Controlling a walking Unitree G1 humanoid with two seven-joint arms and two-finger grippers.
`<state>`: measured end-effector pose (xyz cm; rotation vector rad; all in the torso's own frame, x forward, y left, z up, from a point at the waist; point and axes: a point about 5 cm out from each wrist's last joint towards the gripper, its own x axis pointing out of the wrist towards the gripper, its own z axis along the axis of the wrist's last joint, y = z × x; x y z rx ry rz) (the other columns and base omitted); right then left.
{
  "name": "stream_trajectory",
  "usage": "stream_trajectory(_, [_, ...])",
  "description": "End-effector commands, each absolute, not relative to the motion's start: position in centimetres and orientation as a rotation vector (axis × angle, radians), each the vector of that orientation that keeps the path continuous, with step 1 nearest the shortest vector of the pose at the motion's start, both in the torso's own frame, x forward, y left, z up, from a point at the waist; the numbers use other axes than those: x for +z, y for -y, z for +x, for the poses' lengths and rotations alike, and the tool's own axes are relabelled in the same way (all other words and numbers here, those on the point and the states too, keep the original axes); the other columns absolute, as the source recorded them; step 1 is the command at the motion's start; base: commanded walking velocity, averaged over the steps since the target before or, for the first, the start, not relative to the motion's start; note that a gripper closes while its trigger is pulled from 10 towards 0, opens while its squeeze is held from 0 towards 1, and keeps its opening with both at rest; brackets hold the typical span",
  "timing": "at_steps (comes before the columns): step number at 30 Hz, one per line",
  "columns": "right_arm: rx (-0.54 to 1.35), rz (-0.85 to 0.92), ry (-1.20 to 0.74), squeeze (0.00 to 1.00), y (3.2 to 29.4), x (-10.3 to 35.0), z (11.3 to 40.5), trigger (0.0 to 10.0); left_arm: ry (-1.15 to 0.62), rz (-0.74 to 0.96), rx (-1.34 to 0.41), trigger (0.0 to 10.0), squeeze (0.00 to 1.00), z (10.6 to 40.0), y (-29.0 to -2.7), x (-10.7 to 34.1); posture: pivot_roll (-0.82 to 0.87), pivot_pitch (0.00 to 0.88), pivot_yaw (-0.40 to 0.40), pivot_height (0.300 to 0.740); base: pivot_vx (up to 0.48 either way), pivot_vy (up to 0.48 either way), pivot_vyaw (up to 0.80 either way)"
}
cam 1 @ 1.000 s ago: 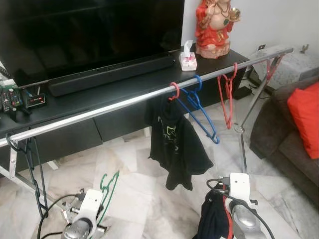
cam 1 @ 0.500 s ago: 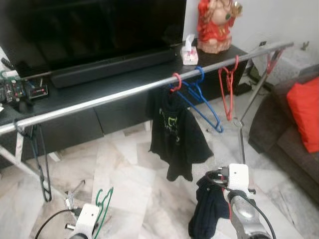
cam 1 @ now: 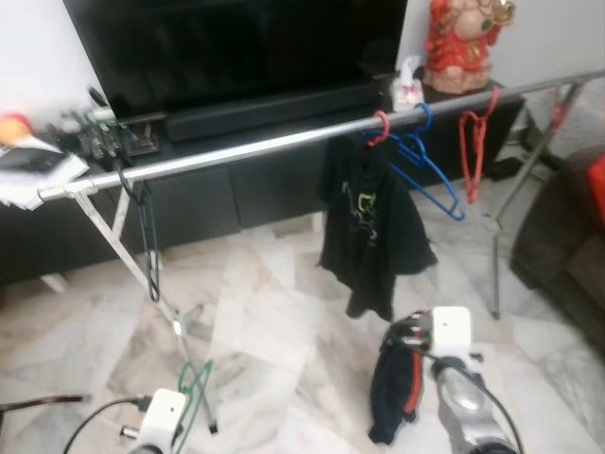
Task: Hang hanger
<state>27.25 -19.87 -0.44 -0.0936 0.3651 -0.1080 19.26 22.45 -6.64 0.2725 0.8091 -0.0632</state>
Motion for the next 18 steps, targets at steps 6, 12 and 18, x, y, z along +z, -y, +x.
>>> stream_trajectory(6, [-0.128, -0.089, -0.318, 0.0, 20.53, 0.65, 28.01, 10.0, -0.8, 0.262, -0.064, 10.0, 0.0, 19.4, -22.24, -6.63, -0.08, 0.0, 0.033, 0.74, -0.294, 0.0, 0.0])
stream_trajectory(12, [-0.131, -0.085, -0.314, 0.0, 20.57, 0.78, 28.1, 10.0, -0.797, 0.26, -0.066, 10.0, 0.0, 19.47, -22.21, -6.59, -0.08, 0.0, 0.035, 0.74, -0.293, 0.0, 0.0])
stream_trajectory(18, [-0.129, -0.085, -0.311, 0.0, 20.53, 0.92, 28.24, 10.0, -0.788, 0.257, -0.069, 10.0, 0.0, 19.67, -22.11, -6.49, -0.08, 0.0, 0.038, 0.74, -0.294, 0.0, 0.0])
